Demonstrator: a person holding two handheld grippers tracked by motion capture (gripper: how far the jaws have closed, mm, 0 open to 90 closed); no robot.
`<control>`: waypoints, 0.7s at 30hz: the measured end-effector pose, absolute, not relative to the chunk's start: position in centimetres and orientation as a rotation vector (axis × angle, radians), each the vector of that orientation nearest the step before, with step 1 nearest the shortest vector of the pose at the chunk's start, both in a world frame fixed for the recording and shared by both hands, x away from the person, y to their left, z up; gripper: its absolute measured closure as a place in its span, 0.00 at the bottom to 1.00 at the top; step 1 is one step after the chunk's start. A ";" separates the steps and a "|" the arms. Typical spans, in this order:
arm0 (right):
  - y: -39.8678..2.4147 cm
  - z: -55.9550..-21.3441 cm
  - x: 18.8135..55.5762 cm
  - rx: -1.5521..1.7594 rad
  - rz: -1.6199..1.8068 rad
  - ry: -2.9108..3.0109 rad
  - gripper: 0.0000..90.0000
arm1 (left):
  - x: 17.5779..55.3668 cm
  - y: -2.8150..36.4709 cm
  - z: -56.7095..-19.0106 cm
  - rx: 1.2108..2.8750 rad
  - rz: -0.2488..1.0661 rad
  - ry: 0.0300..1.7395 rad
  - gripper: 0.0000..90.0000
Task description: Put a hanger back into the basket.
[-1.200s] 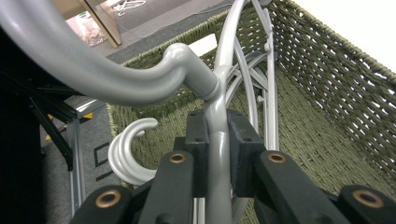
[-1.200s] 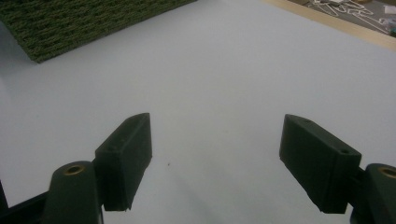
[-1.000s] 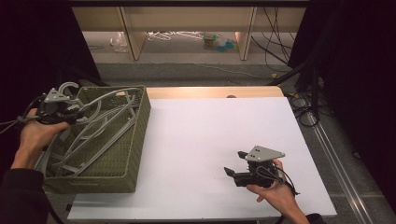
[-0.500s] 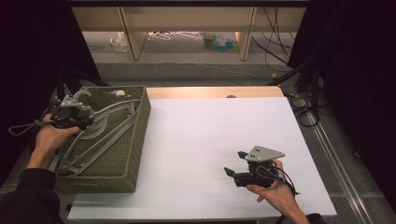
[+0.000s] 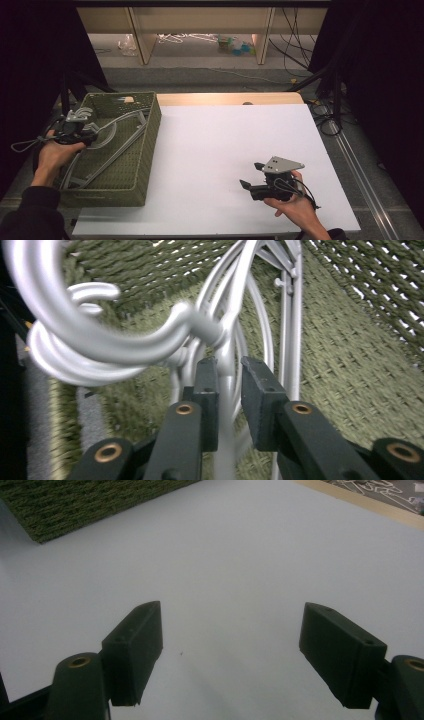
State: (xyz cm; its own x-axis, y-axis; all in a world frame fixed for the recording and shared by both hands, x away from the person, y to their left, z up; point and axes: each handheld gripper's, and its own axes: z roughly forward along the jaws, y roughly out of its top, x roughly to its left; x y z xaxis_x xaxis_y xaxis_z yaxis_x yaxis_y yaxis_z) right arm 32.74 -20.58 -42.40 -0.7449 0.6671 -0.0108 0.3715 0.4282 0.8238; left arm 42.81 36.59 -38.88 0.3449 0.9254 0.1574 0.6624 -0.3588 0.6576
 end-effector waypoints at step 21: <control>-20.6 -42.4 32.7 0.910 1.228 2.336 0.27 | 41.7 35.9 -37.7 2.027 0.646 1.393 0.33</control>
State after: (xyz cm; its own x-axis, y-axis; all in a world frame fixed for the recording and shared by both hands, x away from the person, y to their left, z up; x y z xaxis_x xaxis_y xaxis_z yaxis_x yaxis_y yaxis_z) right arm 32.72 -20.59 -42.43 -0.7333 0.6798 -0.0088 0.3783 0.4187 0.8255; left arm 41.72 35.87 -37.75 0.3342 0.9405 0.0613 0.6542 -0.2784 0.7032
